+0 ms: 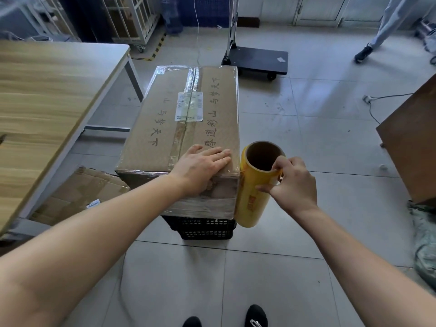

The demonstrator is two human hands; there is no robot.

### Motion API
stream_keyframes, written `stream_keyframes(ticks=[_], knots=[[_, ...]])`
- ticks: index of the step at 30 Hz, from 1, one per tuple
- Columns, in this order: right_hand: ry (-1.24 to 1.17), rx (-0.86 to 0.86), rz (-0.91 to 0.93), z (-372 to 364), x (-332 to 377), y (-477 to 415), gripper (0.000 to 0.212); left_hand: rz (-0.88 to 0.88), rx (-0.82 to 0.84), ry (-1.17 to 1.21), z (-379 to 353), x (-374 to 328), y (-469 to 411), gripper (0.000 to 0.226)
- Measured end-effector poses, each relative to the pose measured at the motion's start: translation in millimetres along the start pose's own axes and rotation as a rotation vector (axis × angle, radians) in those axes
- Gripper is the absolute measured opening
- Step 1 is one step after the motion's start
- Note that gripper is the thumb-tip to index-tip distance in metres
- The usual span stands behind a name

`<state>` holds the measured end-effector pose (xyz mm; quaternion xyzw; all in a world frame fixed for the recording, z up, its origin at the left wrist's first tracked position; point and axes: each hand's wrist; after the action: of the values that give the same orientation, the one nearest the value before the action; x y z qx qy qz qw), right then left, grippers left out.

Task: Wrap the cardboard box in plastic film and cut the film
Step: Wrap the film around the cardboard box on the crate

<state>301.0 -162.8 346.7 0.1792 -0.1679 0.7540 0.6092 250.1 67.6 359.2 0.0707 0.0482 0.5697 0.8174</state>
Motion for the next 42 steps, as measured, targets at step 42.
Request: stream_keyframes(ticks=[42], knots=[[-0.006, -0.074, -0.2, -25.7, 68.0, 60.8, 0.051, 0.446, -0.049, 0.081, -47.5, 69.0, 201.0, 0.068]])
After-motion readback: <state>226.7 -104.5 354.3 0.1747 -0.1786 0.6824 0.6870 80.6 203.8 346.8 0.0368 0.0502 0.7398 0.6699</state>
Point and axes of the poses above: each hand's wrist, its own y-axis away from the middle knuckle, its own z-axis out of the back of the hand, x = y × z, and after that the axes turned 9 degrees about -z, right-handed
